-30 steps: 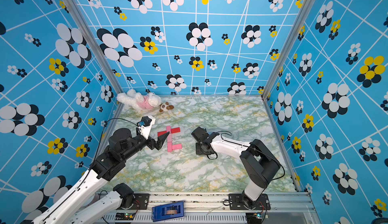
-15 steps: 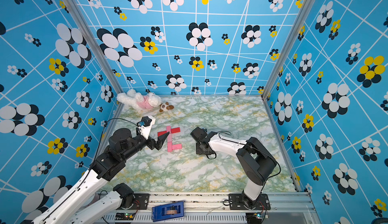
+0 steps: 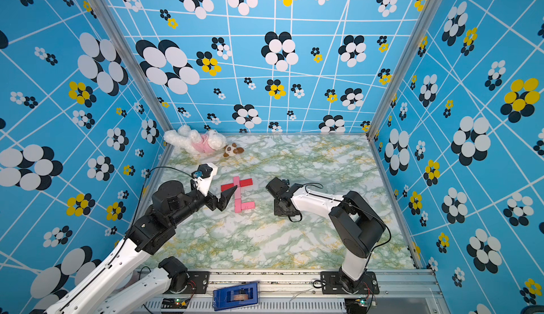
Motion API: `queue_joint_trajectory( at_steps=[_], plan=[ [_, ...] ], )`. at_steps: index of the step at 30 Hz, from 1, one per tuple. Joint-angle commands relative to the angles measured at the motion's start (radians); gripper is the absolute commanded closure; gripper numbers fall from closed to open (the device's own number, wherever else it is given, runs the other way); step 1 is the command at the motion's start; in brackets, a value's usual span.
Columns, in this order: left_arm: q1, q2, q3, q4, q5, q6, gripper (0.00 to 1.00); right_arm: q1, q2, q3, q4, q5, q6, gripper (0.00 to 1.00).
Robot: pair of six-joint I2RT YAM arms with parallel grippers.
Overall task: Assemble the letter t with building blocks
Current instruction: Assemble the building block at the center of the board.
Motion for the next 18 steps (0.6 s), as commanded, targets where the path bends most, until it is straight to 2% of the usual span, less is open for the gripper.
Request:
queue_joint_trajectory(
  at_steps=[1,18],
  plan=[
    [-0.008,-0.012,-0.014,-0.007,-0.004,0.018,0.01,0.002,0.028,0.021,-0.039,0.033,0.02,0.83],
    [-0.008,-0.013,-0.013,-0.01,-0.001,0.021,0.01,0.001,0.053,0.039,-0.049,0.027,0.017,0.8]
  ],
)
